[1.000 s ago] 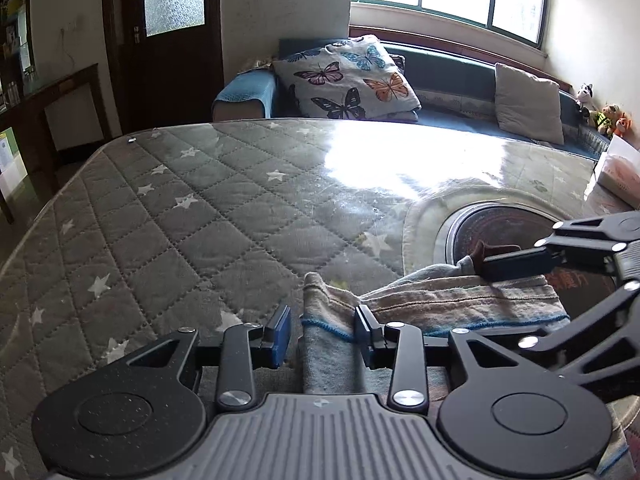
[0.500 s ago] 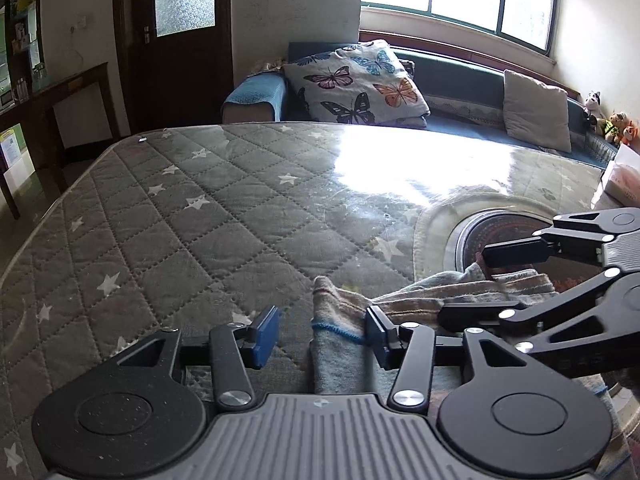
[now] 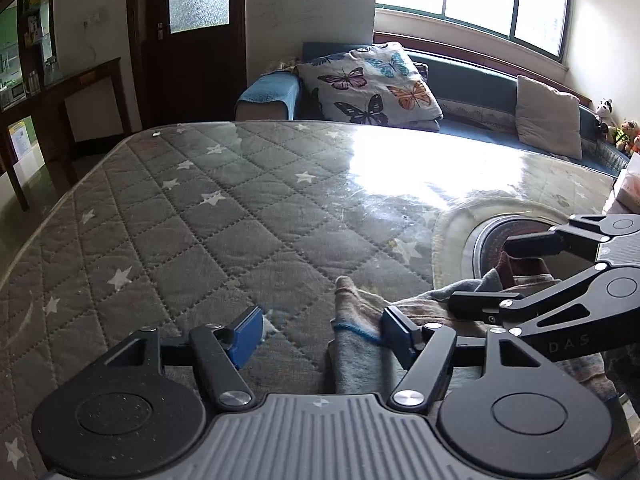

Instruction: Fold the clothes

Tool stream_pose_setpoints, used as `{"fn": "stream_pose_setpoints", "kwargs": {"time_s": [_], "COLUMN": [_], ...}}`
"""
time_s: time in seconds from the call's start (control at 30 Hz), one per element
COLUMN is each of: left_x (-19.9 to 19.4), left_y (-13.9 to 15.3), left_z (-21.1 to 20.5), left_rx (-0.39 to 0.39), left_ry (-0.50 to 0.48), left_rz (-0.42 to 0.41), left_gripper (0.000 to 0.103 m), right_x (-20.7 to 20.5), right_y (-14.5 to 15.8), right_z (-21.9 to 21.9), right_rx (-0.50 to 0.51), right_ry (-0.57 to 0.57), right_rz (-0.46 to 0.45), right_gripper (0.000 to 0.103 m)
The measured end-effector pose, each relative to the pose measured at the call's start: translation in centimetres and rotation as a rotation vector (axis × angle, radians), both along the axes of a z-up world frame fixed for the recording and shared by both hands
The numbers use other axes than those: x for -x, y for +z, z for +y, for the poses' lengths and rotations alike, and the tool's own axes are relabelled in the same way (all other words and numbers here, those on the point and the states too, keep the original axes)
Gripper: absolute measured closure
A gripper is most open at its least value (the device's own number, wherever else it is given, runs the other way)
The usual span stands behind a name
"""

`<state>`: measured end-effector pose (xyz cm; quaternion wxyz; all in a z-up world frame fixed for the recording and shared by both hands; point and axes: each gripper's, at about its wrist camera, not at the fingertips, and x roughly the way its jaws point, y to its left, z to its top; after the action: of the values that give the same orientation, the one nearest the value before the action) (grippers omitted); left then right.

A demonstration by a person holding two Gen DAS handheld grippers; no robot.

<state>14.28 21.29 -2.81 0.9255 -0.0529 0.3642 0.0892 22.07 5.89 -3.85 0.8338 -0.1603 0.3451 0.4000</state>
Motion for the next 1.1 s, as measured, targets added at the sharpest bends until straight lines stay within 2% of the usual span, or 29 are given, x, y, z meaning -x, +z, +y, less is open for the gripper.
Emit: {"fn": "stream_pose_setpoints", "kwargs": {"time_s": [0.27,0.4,0.5,0.6,0.77,0.93,1.1], "left_x": [0.2,0.1,0.1,0.1,0.1,0.7,1.8], "left_y": [0.6,0.1,0.2,0.3,-0.1,0.3,0.7], "left_z": [0.5,0.9,0.8,0.9,1.0,0.9,0.7], "left_rx": [-0.005,0.004,0.003,0.003,-0.001,-0.015,-0.023], "left_ry": [0.031,0.041,0.044,0.051,0.058,0.06,0.065], "left_rz": [-0.017,-0.006,-0.013,-0.016,-0.005,-0.011,-0.01], "left_gripper": [0.03,0.028,0.028,0.027,0.021,0.021,0.017], "right_x": [0.5,0.1,-0.2,-0.3,-0.4,0.9,3.6], "right_y": [1.1,0.3,0.5,1.0,0.8,2.0,2.7], "right_z": [0.3,0.9,0.6,0.1,0.0,-0.6,-0.7], "right_rx": [-0.006,0.051,0.032,0.024,0.045,0.039,0.058], "right_ry": [-0.011,-0.048,-0.053,-0.059,-0.065,-0.025,0.063], "right_rz": [-0.04,-0.057,-0.041,-0.062,-0.052,-0.076,-0.101], "right_gripper": [0.013,0.013,0.013,0.013,0.013,0.013,0.012]}}
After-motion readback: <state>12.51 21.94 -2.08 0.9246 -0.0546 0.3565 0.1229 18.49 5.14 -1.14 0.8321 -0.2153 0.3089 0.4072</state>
